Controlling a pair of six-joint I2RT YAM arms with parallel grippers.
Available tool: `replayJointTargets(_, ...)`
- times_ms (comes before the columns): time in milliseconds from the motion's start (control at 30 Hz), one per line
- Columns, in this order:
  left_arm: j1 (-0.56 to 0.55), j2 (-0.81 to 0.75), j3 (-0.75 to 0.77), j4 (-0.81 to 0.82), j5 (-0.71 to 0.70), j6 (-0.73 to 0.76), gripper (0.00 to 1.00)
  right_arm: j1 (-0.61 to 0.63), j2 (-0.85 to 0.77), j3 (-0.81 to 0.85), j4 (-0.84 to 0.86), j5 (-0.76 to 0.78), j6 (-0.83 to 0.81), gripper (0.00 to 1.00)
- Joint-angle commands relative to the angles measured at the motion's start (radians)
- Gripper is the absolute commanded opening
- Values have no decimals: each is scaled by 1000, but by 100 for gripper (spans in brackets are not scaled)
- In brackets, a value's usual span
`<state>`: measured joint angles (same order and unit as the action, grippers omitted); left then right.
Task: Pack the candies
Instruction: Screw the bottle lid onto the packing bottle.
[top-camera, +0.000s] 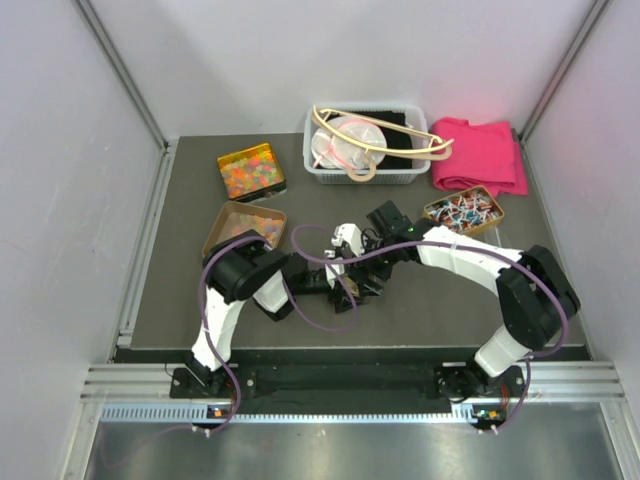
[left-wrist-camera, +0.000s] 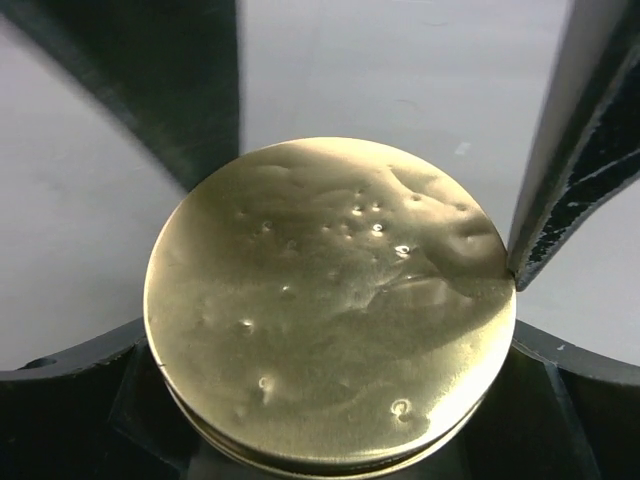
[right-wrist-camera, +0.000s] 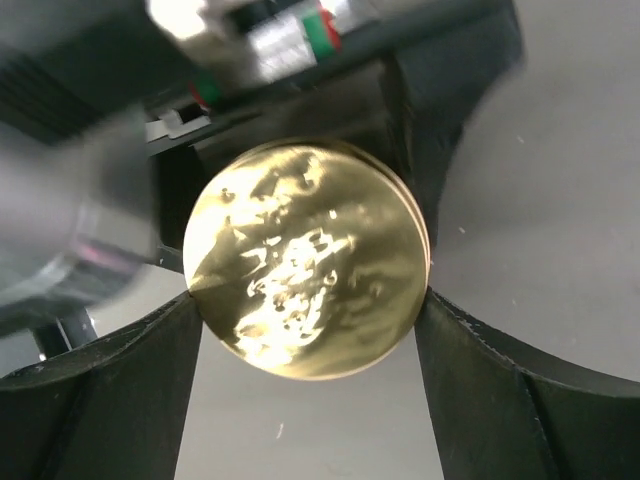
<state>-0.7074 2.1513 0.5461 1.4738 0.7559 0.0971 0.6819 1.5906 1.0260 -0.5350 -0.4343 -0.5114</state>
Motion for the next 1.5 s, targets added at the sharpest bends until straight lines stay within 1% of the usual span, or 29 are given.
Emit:
replayJointTargets(0, 6, 10, -11, 226, -204, -19, 29, 28, 61, 40, 142, 86, 220, 56)
replayJointTargets(100, 6, 9, -11, 226, -210, -19, 29, 34, 78, 58, 144, 79, 247, 56)
replayJointTargets(200, 6, 10, -11, 226, -208, -19, 29, 44, 85, 68, 145, 71, 238, 59)
replayJointTargets(267, 5, 9, -11, 226, -205, -19, 29, 44, 69, 65, 135, 60, 209, 66)
replayJointTargets(300, 6, 10, -11, 226, -207, -19, 30, 44, 63, 62, 124, 55, 153, 70)
replayJointTargets(333, 6, 10, -11, 224, -204, -19, 30, 44, 49, 63, 112, 54, 122, 78)
replayJointTargets(400, 6, 12, -9, 226, -199, -17, 30, 41, 34, 48, 78, 55, 27, 85)
replayJointTargets(433, 8, 12, -9, 226, -188, -17, 32, 38, 23, 46, 61, 54, -8, 94)
replayJointTargets(500, 8, 13, -8, 226, -165, -11, 35, 19, -3, 40, 23, 22, -103, 99)
replayJointTargets(533, 8, 15, -6, 226, -139, -8, 37, 12, -10, 40, 17, 5, -130, 99)
replayJointTargets(667, 8, 19, -2, 226, -70, -20, 37, -27, -15, 69, -14, -50, -219, 99)
replayJointTargets(733, 8, 22, 2, 226, -49, -25, 38, -42, -6, 78, -23, -67, -245, 99)
replayJointTargets(833, 8, 27, 8, 226, -21, -34, 41, -65, 11, 89, -20, -89, -268, 99)
replayJointTargets(933, 8, 31, 14, 224, 22, -42, 48, -84, 31, 118, -43, -153, -308, 99)
replayJointTargets(967, 8, 33, 15, 226, 36, -45, 52, -88, 35, 126, -58, -165, -341, 99)
replayJointTargets(1033, 8, 41, 21, 226, 75, -54, 56, -91, 51, 150, -85, -188, -384, 99)
replayJointTargets(1133, 8, 50, 32, 224, 117, -76, 57, -100, 87, 209, -135, -236, -433, 99)
replayJointTargets(1167, 8, 51, 34, 226, 128, -79, 57, -101, 97, 223, -176, -247, -452, 99)
replayJointTargets(1233, 8, 55, 38, 226, 135, -88, 60, -100, 118, 250, -215, -274, -492, 99)
replayJointTargets(1467, 8, 61, 40, 224, 154, -83, 72, -101, 117, 244, -307, -259, -570, 99)
